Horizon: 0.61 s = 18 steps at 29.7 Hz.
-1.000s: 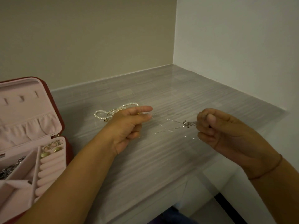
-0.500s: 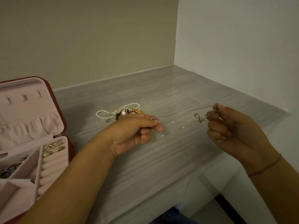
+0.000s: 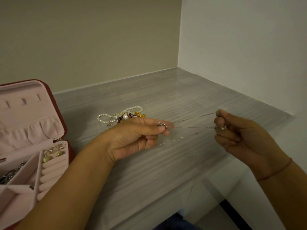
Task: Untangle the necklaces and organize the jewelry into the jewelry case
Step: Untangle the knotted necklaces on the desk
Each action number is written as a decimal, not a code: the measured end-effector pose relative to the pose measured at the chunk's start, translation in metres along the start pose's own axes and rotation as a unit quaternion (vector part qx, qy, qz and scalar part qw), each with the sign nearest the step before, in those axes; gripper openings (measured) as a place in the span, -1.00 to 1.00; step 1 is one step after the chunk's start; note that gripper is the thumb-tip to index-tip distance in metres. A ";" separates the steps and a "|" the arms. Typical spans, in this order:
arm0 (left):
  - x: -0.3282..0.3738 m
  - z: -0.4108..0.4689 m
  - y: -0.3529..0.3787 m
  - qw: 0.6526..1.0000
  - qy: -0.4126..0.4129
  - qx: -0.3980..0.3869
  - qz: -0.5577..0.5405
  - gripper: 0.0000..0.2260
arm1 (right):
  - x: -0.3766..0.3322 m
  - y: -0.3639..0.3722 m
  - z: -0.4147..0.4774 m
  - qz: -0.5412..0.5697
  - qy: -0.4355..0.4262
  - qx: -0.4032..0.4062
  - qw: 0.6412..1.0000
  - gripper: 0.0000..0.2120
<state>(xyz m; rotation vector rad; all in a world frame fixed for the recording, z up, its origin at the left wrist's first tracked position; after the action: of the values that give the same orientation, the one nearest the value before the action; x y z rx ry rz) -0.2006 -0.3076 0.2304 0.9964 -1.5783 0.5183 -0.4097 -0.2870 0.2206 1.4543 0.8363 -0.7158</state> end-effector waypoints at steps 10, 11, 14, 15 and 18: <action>-0.005 0.001 -0.009 0.997 -0.028 0.053 0.053 -0.87 | -0.014 0.003 0.001 0.195 0.005 -0.131 0.972 -0.76; -0.004 0.001 -0.007 0.995 -0.025 0.042 0.086 -0.89 | -0.016 0.003 0.001 0.190 -0.005 -0.128 0.973 -0.78; -0.004 -0.003 -0.005 0.981 -0.029 0.016 0.194 -0.81 | -0.024 -0.001 -0.005 0.140 -0.057 -0.093 0.984 -0.92; -0.004 -0.003 -0.005 0.976 -0.035 0.012 0.214 -0.77 | -0.026 -0.002 -0.007 0.120 -0.073 -0.072 0.987 -0.93; -0.007 -0.005 -0.002 0.968 -0.047 -0.006 0.247 -0.82 | -0.024 -0.002 -0.008 0.083 -0.073 -0.018 0.994 -0.89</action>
<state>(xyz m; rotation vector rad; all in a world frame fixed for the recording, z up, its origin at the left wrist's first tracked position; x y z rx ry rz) -0.1959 -0.3028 0.2250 0.6178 -1.9213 0.8081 -0.4248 -0.2812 0.2401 1.4044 0.6050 -0.6683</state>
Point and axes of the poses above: each hand's wrist, its own z-axis towards the middle knuckle, its own y-axis out of the palm, x = y × z, the point moved 7 cm from there along z, towards the middle knuckle, and after that the axes turned 1 degree about z, right-handed, at the moved point
